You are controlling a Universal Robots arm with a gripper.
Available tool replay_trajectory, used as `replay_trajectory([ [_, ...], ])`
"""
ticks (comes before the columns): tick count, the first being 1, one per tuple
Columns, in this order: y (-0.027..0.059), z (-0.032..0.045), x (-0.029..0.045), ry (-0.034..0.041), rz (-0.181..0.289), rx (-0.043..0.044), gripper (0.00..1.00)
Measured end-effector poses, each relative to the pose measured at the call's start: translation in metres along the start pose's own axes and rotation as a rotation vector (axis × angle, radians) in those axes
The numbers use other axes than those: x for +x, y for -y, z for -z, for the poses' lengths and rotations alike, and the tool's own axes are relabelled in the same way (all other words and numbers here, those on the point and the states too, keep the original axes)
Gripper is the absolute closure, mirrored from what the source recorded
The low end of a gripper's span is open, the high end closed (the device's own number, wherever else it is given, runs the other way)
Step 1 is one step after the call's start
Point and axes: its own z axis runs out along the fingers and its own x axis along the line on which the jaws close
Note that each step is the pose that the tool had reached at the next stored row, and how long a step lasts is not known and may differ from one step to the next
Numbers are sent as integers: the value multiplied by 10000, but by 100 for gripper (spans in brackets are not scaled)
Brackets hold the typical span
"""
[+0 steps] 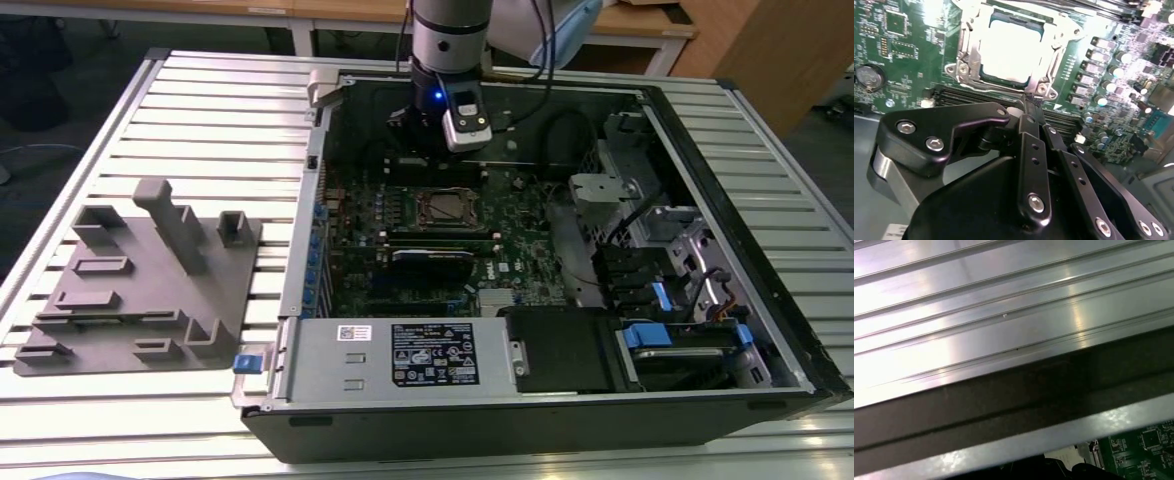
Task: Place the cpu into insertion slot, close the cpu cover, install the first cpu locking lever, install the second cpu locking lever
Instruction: 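Install the first cpu locking lever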
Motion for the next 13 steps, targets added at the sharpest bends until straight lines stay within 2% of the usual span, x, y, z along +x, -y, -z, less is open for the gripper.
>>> replay_trajectory([
  [3,-9,0,-34,-1,1,1,89],
  [13,-11,7,-38,-1,0,1,89],
])
